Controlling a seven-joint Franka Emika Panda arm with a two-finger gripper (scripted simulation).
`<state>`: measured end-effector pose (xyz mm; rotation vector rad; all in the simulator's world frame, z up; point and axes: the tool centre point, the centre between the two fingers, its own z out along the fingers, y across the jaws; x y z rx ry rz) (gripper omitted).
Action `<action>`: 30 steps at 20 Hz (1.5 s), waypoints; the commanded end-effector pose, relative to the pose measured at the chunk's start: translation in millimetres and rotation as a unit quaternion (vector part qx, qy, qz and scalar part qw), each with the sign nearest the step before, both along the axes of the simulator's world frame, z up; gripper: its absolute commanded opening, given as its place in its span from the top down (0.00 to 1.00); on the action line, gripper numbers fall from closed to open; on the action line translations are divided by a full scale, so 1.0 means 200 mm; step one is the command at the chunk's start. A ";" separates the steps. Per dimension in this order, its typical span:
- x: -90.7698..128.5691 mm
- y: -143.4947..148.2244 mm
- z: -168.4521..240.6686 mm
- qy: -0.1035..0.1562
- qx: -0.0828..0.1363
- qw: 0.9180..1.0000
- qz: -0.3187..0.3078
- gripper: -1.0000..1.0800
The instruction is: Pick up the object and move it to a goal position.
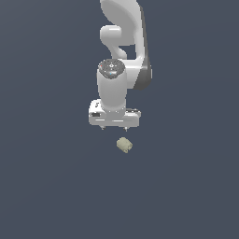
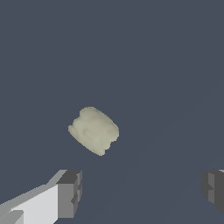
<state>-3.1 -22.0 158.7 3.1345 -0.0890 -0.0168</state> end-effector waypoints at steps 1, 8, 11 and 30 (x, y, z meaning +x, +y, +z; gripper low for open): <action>0.00 0.00 0.00 0.000 0.000 1.000 0.000 0.04; 0.01 0.05 0.02 0.002 0.012 1.000 -0.013 0.04; 0.01 0.07 0.02 0.003 0.015 1.000 -0.019 0.04; 0.03 0.10 -0.07 0.002 0.009 0.995 0.097 0.04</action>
